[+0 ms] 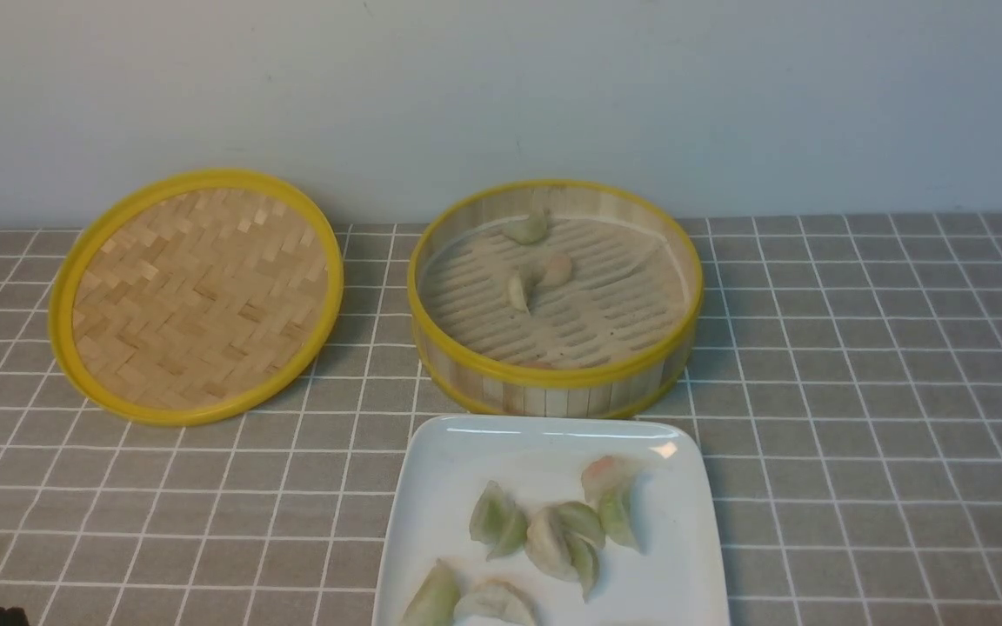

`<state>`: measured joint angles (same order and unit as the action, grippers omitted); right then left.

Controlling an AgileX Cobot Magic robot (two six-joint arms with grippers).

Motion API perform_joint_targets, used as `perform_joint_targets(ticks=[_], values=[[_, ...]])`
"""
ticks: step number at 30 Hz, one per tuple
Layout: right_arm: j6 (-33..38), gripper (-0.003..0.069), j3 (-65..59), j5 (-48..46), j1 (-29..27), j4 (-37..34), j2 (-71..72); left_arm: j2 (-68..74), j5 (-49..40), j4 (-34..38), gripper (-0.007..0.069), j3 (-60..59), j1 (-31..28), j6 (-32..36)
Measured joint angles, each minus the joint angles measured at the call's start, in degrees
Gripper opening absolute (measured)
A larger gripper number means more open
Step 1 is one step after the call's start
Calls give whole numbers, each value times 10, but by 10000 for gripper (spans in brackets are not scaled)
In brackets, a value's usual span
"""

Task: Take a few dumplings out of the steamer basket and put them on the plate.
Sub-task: Use the left arm to grab a dumpling from the steamer

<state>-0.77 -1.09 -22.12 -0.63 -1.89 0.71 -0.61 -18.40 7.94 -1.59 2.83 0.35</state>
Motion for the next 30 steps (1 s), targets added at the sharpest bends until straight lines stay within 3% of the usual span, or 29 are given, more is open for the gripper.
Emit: perform_joint_targets(ticks=[4, 7, 11, 13, 21, 25, 28, 30], values=[[0, -15, 0, 0, 0, 0, 0, 0, 45, 86, -5, 0, 0, -31], [0, -15, 0, 0, 0, 0, 0, 0, 114, 232, -5, 0, 0, -75], [0, -15, 0, 0, 0, 0, 0, 0, 145, 338, -5, 0, 0, -80], [0, -15, 0, 0, 0, 0, 0, 0, 154, 354, -5, 0, 0, -74], [0, -15, 0, 0, 0, 0, 0, 0, 336, 392, -5, 20, 0, -50], [0, -15, 0, 0, 0, 0, 0, 30, 274, 356, -5, 125, 0, -3], [0, -15, 0, 0, 0, 0, 0, 92, 153, 323, -5, 210, 0, 30], [0, -15, 0, 0, 0, 0, 0, 182, 20, 291, -5, 302, 0, 64]])
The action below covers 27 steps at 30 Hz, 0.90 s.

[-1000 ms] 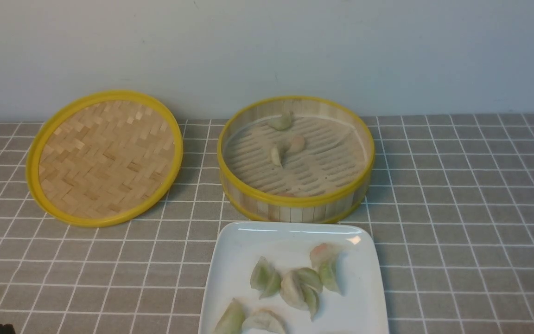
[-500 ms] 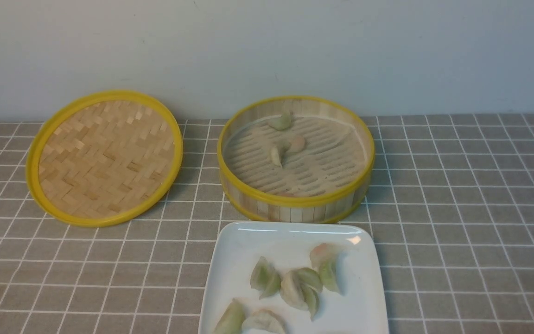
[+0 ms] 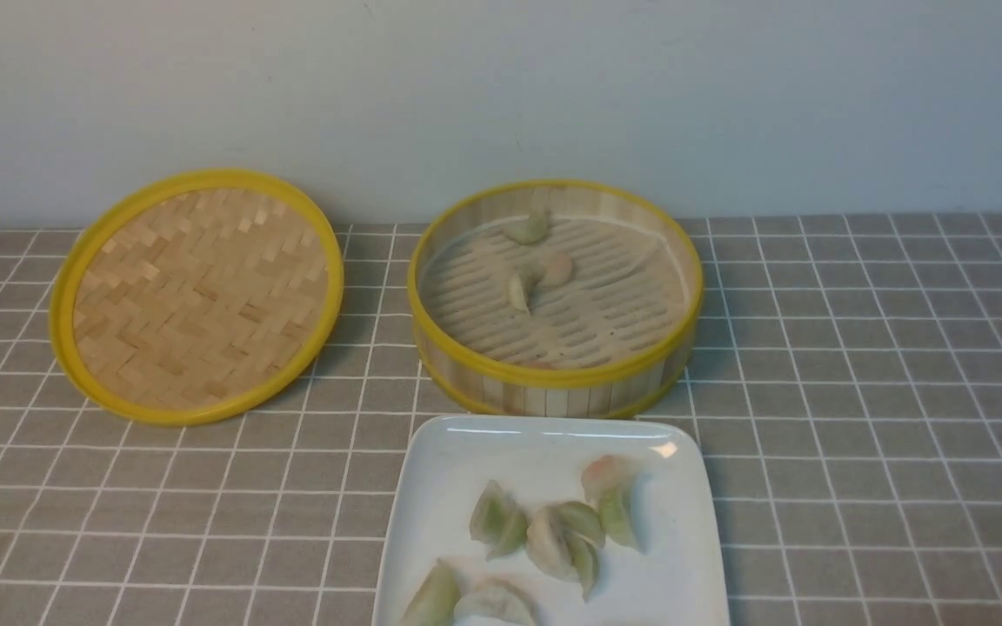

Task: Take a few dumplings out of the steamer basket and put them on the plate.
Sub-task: Use the left arm to grab a dumpling from the steamer

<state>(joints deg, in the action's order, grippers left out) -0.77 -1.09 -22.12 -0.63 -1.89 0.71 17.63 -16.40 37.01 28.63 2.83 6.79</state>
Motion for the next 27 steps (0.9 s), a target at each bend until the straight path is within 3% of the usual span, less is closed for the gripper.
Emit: perform_joint_targets(ticks=[1, 2, 4, 7, 11, 16, 19, 27], values=[[0, -15, 0, 0, 0, 0, 0, 67, -101, -15, -5, 58, 0, 24], [0, -15, 0, 0, 0, 0, 0, 77, -116, -18, -5, 66, 0, 27], [0, -15, 0, 0, 0, 0, 0, 215, -298, -38, -5, 162, 0, 77], [0, -15, 0, 0, 0, 0, 0, 334, -398, -52, -5, 220, 0, 118], [0, -15, 0, 0, 0, 0, 0, 475, -419, -64, -5, 281, 10, 137], [0, -15, 0, 0, 0, 0, 0, 607, -417, -103, -5, 376, 82, 136], [0, -15, 0, 0, 0, 0, 0, 694, -418, -152, -5, 465, 146, 95], [0, -15, 0, 0, 0, 0, 0, 898, -463, -249, -5, 708, 212, 28]])
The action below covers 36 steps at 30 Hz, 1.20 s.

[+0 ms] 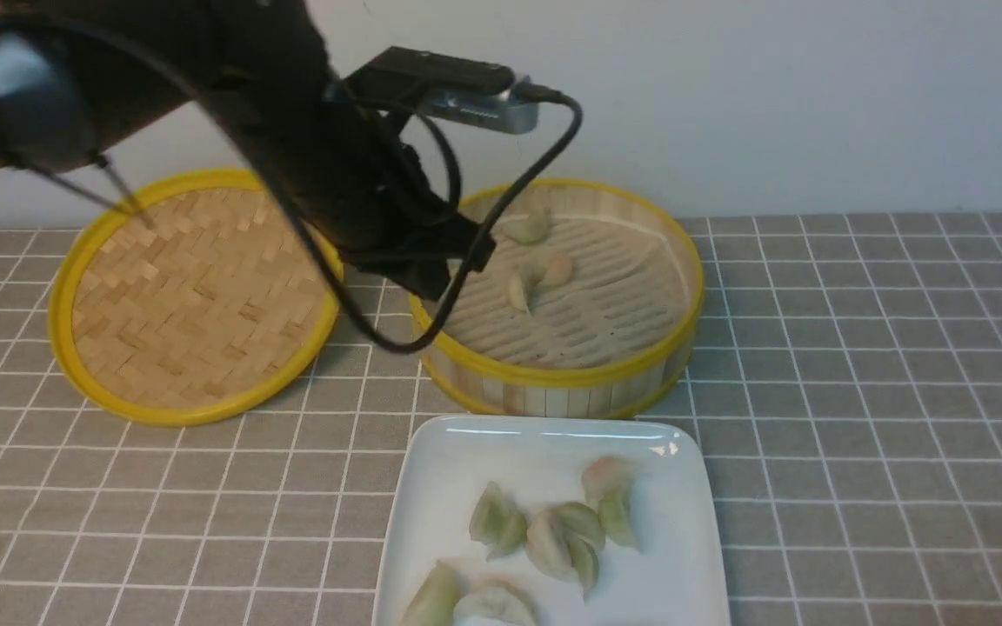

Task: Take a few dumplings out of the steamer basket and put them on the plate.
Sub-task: Use the left arm to grab a dumpling from the steamer

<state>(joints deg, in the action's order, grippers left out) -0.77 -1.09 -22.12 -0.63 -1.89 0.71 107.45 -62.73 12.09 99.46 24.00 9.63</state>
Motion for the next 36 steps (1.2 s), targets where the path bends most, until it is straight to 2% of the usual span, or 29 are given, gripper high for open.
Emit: perform_joint_targets(ticks=[5, 9, 13, 14, 15, 19, 21, 24, 28, 30, 31, 33, 35, 36], values=[[0, -15, 0, 0, 0, 0, 0, 110, -29, -34, -1, 132, 13, -10], [-1, -15, 0, 0, 0, 0, 0, 210, -30, -72, 69, 245, 25, -11], [-1, -15, 0, 0, 0, 0, 0, 280, -6, -102, 215, 319, 36, -11], [-1, -15, 0, 0, 0, 0, 0, 282, -6, -103, 224, 321, 37, -12], [-1, -15, 0, 0, 0, 0, 0, 303, 12, -112, 297, 333, 39, -15], [-1, -15, 0, 0, 0, 0, 0, 333, 50, -135, 448, 339, 39, -38], [-1, -15, 0, 0, 0, 0, 0, 345, 63, -144, 500, 339, 39, -49], [-1, -15, 0, 0, 0, 0, 0, 359, 77, -148, 529, 339, 39, -54], [-1, -15, 0, 0, 0, 0, 0, 369, 79, -148, 519, 339, 39, -56], [-1, -15, 0, 0, 0, 0, 0, 372, 78, -144, 441, 340, 39, -57], [-1, -15, 0, 0, 0, 0, 0, 372, 78, -144, 430, 340, 39, -57], [-1, -15, 0, 0, 0, 0, 0, 371, 67, -144, 197, 340, 39, -57], [-1, -15, 0, 0, 0, 0, 0, 366, 51, -145, 149, 341, 39, -57], [-1, -15, 0, 0, 0, 0, 0, 362, 36, -144, 154, 341, 39, -57]])
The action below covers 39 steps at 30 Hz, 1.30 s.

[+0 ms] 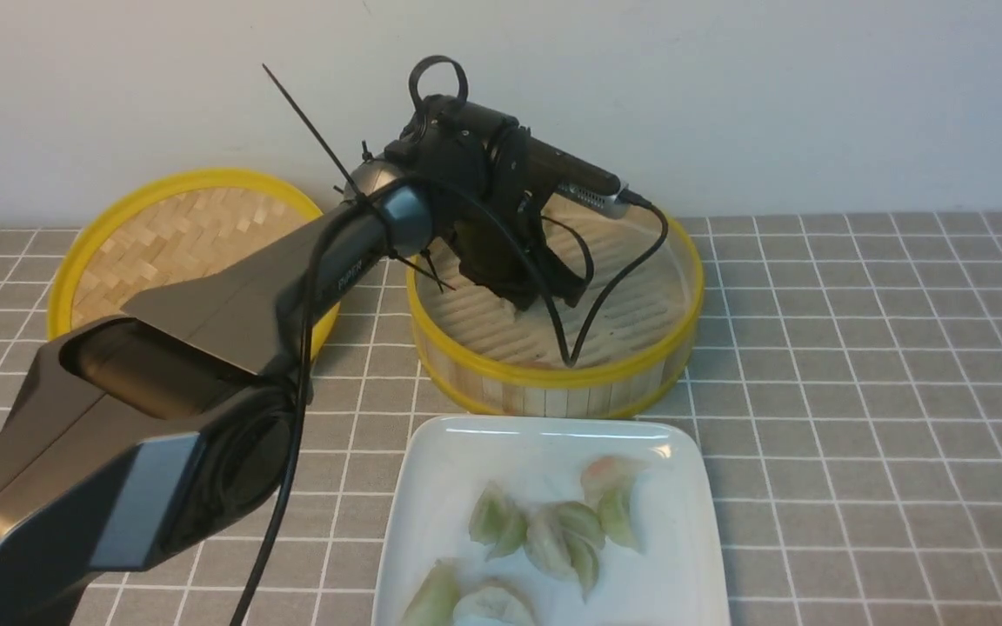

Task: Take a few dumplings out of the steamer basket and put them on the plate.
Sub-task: Use the left arm to grab a dumpling from the steamer, then use the left arm to put the dumpling into the plate

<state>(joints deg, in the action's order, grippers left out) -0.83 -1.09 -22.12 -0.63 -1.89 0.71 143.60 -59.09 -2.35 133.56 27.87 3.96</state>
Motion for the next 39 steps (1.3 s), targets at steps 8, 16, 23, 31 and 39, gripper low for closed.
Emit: perform_joint_targets(ticks=[8, 16, 23, 31, 39], values=[[1, -15, 0, 0, 0, 0, 0, -117, -113, -1, 157, 0, 0, 8], [1, -15, 0, 0, 0, 0, 0, -278, -115, 120, 157, -181, 0, 13], [1, -15, 0, 0, 0, 0, 0, -304, -115, 205, 157, -369, 1, 95], [1, -15, 0, 0, 0, 0, 0, -262, -107, 183, 206, -391, 27, 131], [1, -15, 0, 0, 0, 0, 0, -261, -96, 156, 424, -391, 49, 128]])
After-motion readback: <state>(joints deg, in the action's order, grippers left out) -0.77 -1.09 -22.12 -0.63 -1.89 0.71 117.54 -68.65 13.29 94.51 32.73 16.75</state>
